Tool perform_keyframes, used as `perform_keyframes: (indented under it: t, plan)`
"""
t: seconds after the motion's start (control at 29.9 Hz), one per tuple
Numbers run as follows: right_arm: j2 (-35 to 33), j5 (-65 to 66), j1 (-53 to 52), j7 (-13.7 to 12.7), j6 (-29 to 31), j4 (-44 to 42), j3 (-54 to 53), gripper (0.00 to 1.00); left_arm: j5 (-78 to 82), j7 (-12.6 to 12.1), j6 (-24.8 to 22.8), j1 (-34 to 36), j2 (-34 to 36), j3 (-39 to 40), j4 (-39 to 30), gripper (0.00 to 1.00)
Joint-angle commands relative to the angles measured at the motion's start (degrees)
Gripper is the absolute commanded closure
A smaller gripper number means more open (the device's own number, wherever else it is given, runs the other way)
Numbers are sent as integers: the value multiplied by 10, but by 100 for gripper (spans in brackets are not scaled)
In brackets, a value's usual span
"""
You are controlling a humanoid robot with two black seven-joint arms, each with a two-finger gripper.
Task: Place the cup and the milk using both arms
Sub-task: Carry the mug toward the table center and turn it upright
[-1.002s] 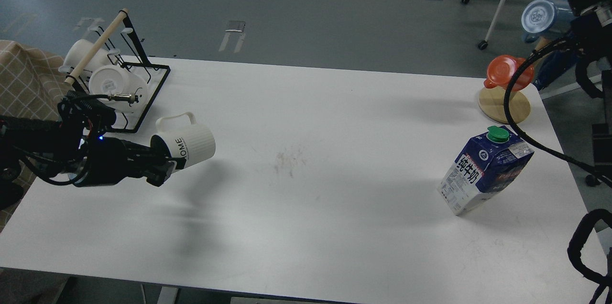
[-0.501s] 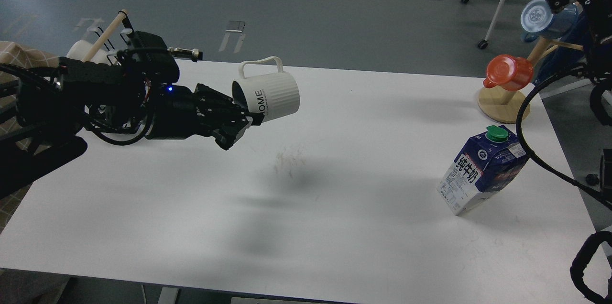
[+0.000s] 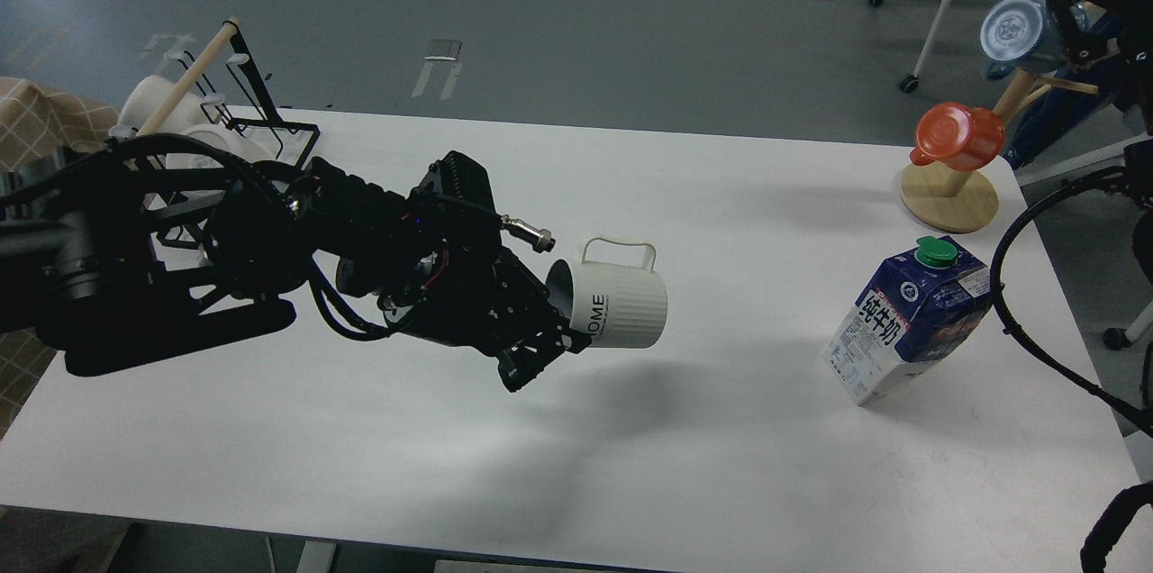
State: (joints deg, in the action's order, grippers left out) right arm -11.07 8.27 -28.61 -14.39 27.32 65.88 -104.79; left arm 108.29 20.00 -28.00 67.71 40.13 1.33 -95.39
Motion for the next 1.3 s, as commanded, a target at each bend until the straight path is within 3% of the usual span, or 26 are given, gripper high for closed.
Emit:
perform_keyframes:
  t: [0.0, 0.3, 0.57, 0.8, 1.04, 1.27]
  plan:
    - [7, 0, 4, 1, 0, 3, -1, 0, 2, 0, 0, 11, -2, -20, 3, 100]
    - [9, 0, 15, 1, 1, 6, -4, 0, 2, -1, 0, 56, 11, -92, 3, 100]
    - [18, -1, 25, 2, 2, 6, -8, 0, 11, -2, 0, 138, -6, -228, -4, 100]
    - [26, -1, 33, 2, 2, 6, -15, 0, 11, -1, 0, 157, -18, -236, -8, 100]
    - [32, -1, 34, 2, 2, 7, -18, 0, 10, -1, 0, 206, -103, -286, -12, 100]
    - [40, -1, 40, 2, 3, 8, -20, 0, 10, 1, 0, 236, -118, -314, -2, 100]
